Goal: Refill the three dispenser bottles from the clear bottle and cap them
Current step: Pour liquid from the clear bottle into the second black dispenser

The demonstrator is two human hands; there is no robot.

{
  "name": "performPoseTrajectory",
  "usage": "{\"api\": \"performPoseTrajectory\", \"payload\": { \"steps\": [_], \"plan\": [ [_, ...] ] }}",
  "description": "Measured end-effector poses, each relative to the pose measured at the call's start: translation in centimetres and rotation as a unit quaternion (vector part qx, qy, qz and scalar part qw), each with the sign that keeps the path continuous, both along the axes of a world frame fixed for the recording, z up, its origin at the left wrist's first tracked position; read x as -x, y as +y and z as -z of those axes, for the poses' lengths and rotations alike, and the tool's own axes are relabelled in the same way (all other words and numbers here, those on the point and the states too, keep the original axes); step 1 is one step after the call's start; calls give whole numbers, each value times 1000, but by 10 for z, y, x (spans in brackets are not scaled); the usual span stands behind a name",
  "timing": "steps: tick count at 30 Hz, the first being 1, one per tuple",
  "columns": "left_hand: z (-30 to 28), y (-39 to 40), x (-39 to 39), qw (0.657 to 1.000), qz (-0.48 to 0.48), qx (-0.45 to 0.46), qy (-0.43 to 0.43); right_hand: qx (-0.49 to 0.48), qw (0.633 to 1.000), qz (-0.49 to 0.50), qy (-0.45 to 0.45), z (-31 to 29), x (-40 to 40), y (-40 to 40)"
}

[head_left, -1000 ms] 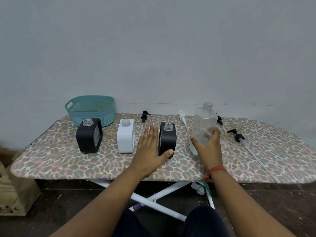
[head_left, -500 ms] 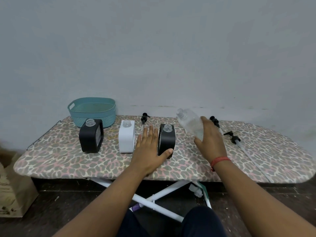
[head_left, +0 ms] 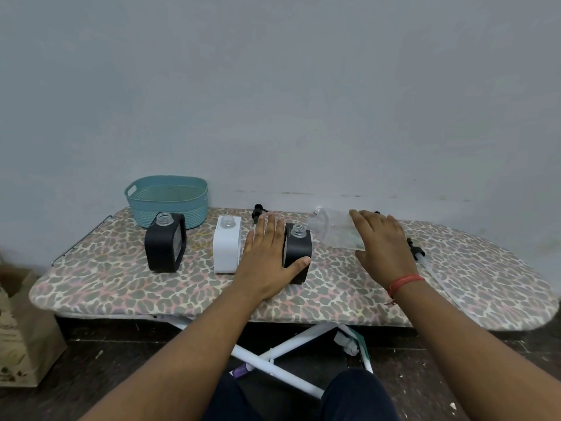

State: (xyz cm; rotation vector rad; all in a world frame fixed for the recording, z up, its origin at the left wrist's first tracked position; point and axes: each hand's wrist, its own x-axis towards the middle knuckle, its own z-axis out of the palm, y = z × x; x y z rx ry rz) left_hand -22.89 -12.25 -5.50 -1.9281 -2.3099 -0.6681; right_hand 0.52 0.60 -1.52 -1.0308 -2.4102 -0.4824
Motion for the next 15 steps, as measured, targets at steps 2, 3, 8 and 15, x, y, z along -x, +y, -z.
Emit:
{"api": "performPoseTrajectory", "payload": {
  "steps": [2,3,8,15],
  "plan": [
    [0,0,1,1000,-2,-1,0,-3,1000,0,-3,-2,-1,0],
    [0,0,1,1000,-4,-1,0,-4,1000,-1,-3,-3,-2,0],
    [1,0,1,1000,-9,5,8,-9,1000,4,-7,-7,-1,1],
    [3,0,1,1000,-14,10,25,-11,1000,6,-27,-13,-2,3]
  ]
}}
